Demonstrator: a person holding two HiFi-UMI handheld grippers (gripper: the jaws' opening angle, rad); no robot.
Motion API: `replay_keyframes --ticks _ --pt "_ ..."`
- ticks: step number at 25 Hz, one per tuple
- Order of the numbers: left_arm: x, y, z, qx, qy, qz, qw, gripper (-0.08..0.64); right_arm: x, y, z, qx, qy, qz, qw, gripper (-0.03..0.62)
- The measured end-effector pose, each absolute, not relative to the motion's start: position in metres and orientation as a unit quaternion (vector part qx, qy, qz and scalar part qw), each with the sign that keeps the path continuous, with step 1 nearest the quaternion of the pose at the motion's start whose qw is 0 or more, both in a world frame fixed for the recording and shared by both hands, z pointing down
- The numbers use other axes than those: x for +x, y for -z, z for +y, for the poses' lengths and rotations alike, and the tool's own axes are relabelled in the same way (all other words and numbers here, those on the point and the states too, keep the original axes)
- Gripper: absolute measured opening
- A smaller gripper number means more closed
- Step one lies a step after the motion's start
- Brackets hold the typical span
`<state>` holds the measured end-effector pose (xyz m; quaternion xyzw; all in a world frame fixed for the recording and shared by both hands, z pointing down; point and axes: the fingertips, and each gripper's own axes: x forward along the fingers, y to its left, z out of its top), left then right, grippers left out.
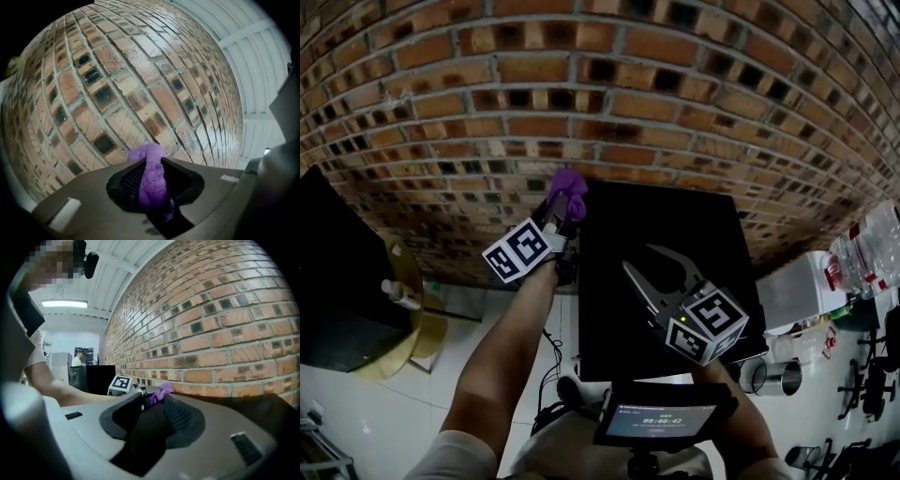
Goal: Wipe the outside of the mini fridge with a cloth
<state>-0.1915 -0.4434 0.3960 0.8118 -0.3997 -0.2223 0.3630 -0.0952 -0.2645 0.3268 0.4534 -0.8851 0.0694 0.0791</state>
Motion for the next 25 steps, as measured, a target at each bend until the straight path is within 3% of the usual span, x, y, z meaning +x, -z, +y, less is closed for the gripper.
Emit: replay_keyframes --ticks 25 --pt "-0.179 -0.507 -0.434 0.817 0.125 -0.369 0.426 0.087 -0.096 -0.328 -0.265 0.454 -0.072 -0.885 0.08 0.14"
